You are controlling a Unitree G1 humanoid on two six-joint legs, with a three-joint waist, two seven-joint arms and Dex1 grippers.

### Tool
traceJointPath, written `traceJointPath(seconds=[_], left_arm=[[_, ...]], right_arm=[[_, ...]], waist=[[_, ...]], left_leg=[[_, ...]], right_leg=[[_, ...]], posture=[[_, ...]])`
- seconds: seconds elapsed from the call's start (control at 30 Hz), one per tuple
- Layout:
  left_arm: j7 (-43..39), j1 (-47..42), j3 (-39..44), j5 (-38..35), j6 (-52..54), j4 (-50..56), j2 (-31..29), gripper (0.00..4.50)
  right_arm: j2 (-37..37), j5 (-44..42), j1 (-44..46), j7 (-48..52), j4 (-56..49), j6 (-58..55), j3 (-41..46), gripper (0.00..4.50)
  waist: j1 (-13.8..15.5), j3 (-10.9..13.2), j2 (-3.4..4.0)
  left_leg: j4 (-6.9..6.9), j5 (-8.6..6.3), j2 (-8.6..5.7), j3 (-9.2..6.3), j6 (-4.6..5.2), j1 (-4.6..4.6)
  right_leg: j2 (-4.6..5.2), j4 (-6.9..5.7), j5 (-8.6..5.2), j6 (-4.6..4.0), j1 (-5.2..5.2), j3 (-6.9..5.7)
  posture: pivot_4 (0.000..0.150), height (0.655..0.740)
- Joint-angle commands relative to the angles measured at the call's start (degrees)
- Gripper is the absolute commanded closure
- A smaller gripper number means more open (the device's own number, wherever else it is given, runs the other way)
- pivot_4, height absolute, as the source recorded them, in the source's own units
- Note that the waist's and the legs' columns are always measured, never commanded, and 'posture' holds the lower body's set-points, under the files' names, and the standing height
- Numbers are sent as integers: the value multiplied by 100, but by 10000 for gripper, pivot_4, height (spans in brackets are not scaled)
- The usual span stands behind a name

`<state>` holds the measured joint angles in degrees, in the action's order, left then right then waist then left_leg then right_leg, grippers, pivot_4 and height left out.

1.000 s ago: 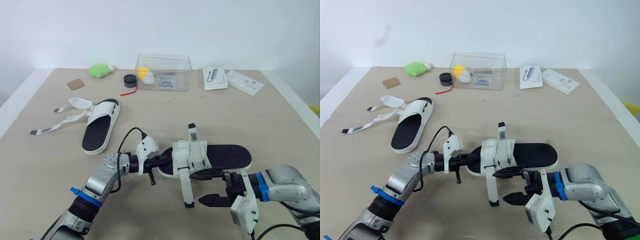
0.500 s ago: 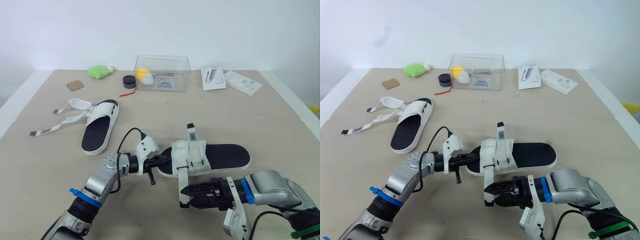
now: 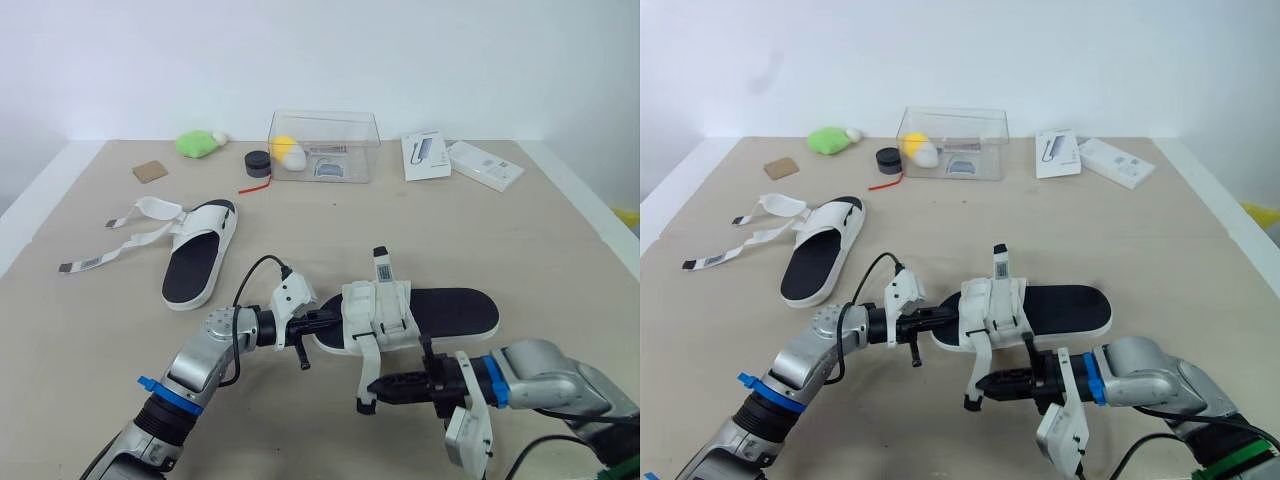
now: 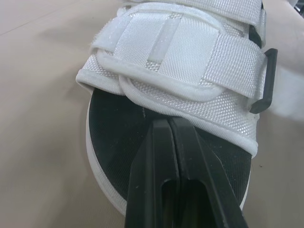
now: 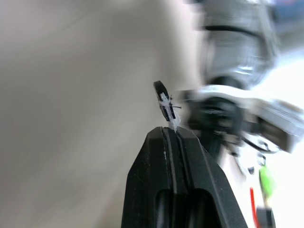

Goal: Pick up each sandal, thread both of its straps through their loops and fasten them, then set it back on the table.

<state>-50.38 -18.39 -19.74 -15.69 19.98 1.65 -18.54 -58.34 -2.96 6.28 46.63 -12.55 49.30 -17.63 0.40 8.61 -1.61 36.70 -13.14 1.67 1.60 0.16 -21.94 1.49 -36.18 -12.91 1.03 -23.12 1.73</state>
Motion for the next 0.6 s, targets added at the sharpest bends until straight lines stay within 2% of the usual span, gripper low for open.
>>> traceJointPath(seconds=[0.03, 0.13, 0.23, 0.37, 0.6], left_arm=[[-50, 245, -257, 254, 333, -394, -145, 45000], [-49, 215, -261, 260, 301, -439, -137, 45000], [-32, 200, -253, 261, 292, -454, -118, 45000], [-27, 174, -242, 263, 285, -481, -109, 45000], [-19, 157, -239, 268, 267, -498, -88, 45000]], right_arm=[[-220, -2312, 343, -99, -1182, -2535, 250, 44552], [-288, -3913, 961, -296, -1539, -4408, 328, 44552], [-49, -4990, 1721, -755, -1410, -6016, 453, 44552], [308, -5198, 2331, -1131, -1118, -7171, 492, 44552], [588, -4678, 2771, -1264, -704, -8237, 433, 44552]], waist=[[-3, -4, -2], [-4, -2, -8], [1, 2, -14], [5, 3, -16], [1, 4, -15]], left_leg=[[0, 0, 2, 0, 0, 4], [1, 0, 5, -4, 0, 6], [1, 0, 4, -4, 0, 0], [3, 0, 4, -6, 0, -23], [14, 0, 4, -3, 2, -34]], right_leg=[[-3, -1, 1, -1, 2, 1], [-4, -2, 0, -3, 5, -5], [-1, -1, 0, -2, 1, -5], [1, -1, 1, -2, -16, -6], [-1, -1, 10, 3, -25, -6]], posture=[[1500, 7400], [1500, 7400], [1500, 7400], [1500, 7400], [1500, 7400]])
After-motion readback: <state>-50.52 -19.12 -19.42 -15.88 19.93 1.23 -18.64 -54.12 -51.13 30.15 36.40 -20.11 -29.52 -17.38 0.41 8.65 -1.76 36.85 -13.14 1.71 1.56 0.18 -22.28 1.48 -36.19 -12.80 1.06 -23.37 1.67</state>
